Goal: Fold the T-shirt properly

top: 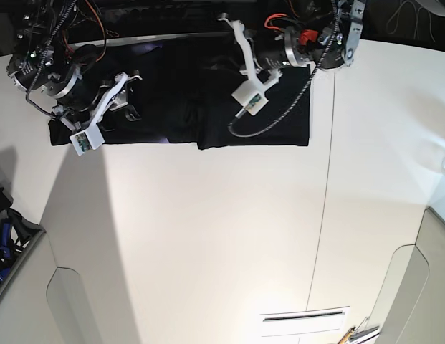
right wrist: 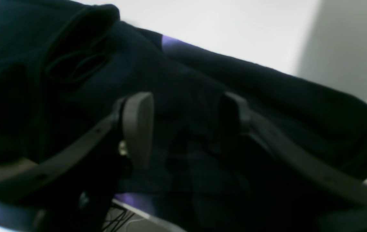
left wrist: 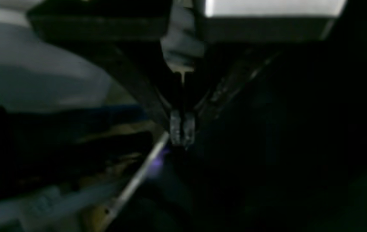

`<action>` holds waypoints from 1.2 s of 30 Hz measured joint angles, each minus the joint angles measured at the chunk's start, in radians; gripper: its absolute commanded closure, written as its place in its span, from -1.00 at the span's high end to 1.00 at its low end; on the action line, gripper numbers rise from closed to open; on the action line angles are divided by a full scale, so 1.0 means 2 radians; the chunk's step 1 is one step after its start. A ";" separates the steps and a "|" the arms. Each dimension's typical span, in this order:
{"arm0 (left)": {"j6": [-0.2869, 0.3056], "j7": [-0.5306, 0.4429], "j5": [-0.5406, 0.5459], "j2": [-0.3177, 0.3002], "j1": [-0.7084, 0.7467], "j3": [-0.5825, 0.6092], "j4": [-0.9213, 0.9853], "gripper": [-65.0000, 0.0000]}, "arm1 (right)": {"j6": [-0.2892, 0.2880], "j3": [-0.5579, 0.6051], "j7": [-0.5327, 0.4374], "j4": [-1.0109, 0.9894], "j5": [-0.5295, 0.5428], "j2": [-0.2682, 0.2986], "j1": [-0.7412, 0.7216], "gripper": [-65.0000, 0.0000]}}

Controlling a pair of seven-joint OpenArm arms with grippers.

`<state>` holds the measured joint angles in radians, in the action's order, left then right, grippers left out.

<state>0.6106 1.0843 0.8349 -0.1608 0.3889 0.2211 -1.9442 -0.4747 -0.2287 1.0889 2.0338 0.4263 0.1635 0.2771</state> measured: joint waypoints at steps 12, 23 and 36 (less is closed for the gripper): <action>0.009 0.000 -0.002 -0.001 -0.014 0.026 0.000 -1.00 | 0.009 -0.166 -0.010 0.000 0.013 0.004 0.000 0.04; 0.009 0.000 -0.002 -0.003 -0.026 0.026 0.000 -1.00 | -0.031 -0.314 -0.006 -0.207 0.217 0.116 -0.001 0.29; 0.009 0.000 -0.002 -0.003 -0.034 0.026 0.000 -1.00 | -0.070 -0.241 0.086 -0.428 0.410 0.133 -0.051 0.29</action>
<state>0.6292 1.0843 0.8314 -0.1661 0.3210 0.2737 -1.9442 -0.6140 -0.7097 1.2606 1.1778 1.2469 0.4286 0.1741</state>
